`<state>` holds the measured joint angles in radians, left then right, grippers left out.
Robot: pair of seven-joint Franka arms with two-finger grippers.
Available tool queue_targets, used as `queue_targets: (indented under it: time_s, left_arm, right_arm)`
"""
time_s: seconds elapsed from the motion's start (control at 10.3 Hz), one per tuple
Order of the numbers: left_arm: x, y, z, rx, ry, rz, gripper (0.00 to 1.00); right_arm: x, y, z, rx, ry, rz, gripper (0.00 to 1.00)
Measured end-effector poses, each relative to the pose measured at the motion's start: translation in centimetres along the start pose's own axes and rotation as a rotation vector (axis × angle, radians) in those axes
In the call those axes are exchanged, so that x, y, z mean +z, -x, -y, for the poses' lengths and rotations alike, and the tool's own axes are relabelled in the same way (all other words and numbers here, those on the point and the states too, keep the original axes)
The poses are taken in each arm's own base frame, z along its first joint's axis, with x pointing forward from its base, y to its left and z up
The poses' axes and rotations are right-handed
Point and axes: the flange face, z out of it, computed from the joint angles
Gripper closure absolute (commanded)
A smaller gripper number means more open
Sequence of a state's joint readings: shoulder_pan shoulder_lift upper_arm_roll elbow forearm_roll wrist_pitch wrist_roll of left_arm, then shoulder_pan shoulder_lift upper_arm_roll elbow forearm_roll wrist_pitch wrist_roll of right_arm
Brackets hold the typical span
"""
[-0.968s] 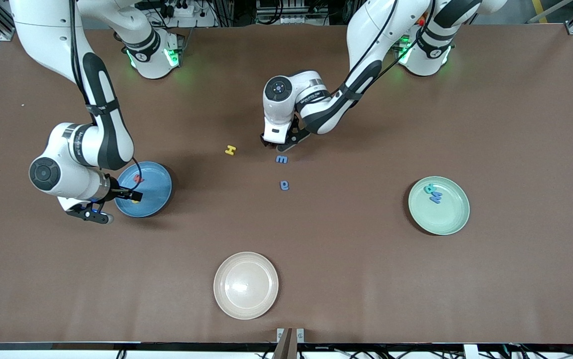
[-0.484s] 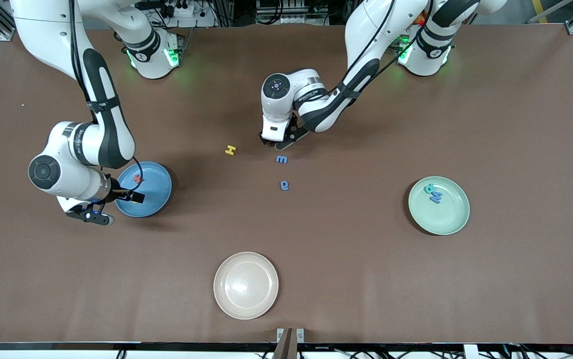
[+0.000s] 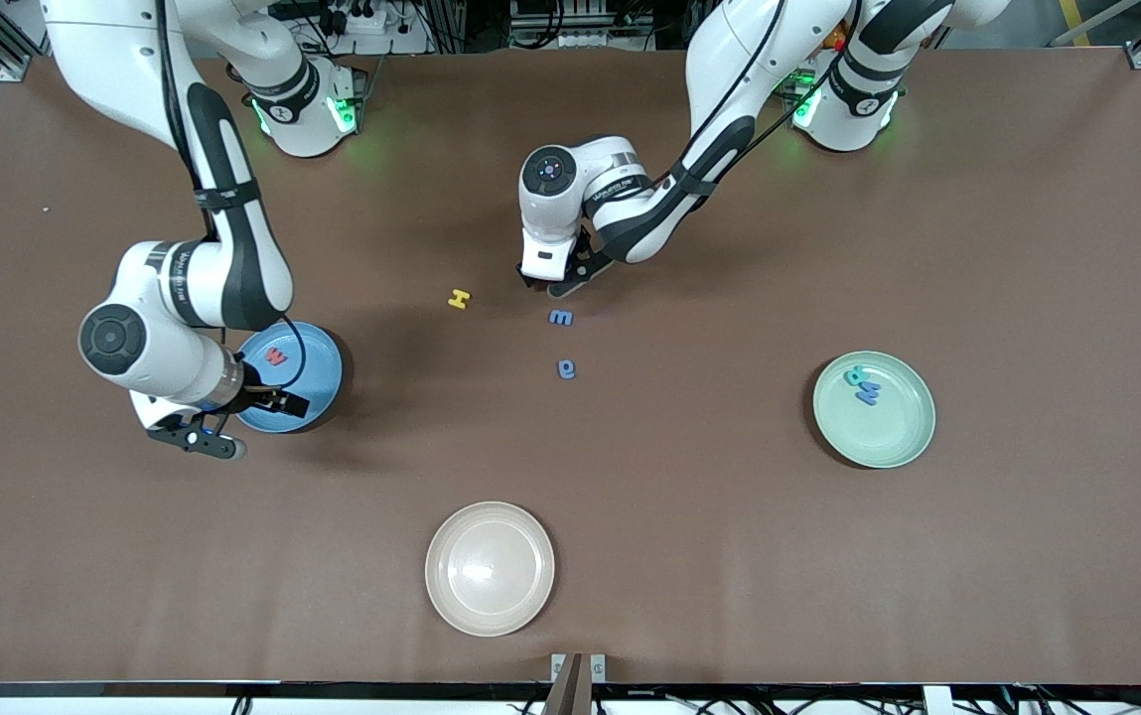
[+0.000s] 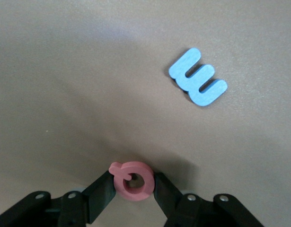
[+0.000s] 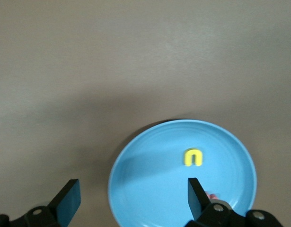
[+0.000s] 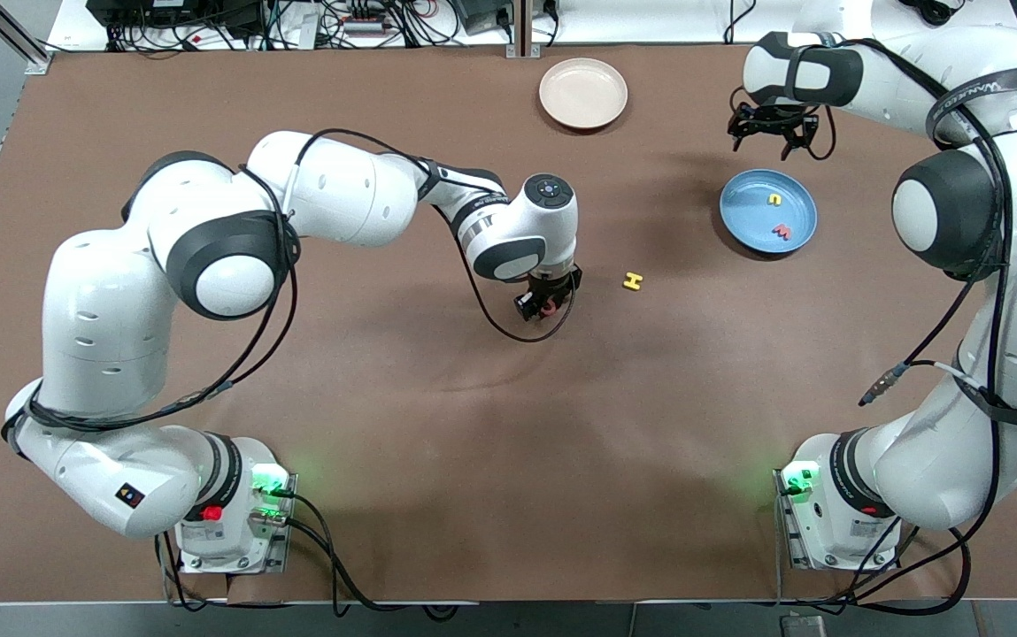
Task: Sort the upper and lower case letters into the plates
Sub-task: 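Lift the pink Q with the left gripper while the right gripper returns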
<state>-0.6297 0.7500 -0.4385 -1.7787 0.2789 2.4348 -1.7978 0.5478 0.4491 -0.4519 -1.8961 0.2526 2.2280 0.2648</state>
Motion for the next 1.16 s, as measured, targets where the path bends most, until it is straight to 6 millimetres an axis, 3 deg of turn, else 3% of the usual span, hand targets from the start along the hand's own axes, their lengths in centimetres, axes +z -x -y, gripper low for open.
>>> queue_targets:
  time_s: [0.29, 0.68, 0.77, 0.97, 1.16]
  left_arm:
    - [0.0, 0.0, 0.0, -0.014, 0.0, 0.0, 0.9]
    - [0.0, 0.0, -0.1, -0.017, 0.001, 0.0, 0.95]
    - [-0.1, -0.1, -0.2, -0.019, 0.004, 0.0, 0.96]
    - [-0.5, -0.5, -0.8, -0.027, 0.015, 0.0, 0.97]
    - [-0.9, -0.8, -1.2, -0.031, 0.014, -0.004, 0.98]
  right_arm:
    - [-0.4, 1.6, 4.6, 0.077, -0.023, -0.005, 0.0]
    - [-0.6, 4.7, 12.3, 0.197, -0.051, -0.041, 0.0]
    - [-0.4, 4.9, 13.4, 0.21, -0.05, -0.046, 0.0]
    - [-0.1, 4.4, 13.5, 0.218, -0.045, -0.052, 0.0]
    - [-0.5, 3.0, 12.0, 0.239, -0.049, -0.062, 0.0]
